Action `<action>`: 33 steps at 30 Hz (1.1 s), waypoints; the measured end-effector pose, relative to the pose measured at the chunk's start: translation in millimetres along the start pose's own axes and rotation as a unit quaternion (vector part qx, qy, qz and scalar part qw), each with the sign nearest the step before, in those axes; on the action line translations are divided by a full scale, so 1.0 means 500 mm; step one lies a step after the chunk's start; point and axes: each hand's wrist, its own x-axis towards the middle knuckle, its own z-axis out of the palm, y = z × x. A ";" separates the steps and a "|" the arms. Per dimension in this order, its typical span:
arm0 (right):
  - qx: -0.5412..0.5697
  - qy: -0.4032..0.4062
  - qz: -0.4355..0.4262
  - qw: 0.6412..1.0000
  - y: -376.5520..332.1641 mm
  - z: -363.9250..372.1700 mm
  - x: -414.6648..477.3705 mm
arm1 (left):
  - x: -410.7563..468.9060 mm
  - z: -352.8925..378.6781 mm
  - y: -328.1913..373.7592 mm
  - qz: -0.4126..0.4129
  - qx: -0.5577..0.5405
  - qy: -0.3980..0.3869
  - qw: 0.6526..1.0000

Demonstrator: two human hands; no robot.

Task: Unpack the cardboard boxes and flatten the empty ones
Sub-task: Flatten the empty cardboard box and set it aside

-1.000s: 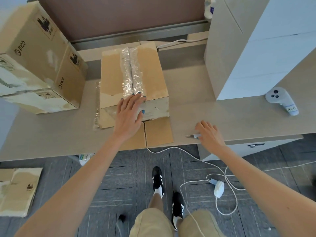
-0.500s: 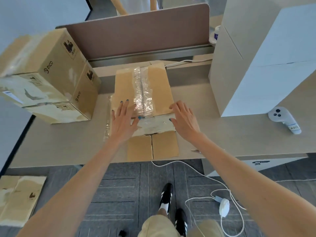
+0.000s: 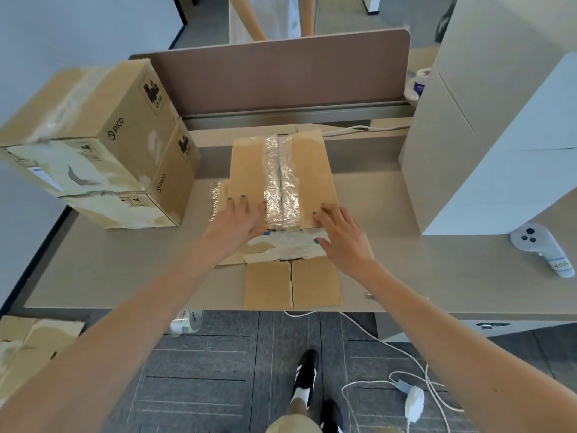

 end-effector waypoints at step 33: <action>-0.105 -0.113 0.177 0.972 -0.112 0.005 0.156 | -0.135 -0.016 -0.094 -0.223 -0.150 0.340 0.901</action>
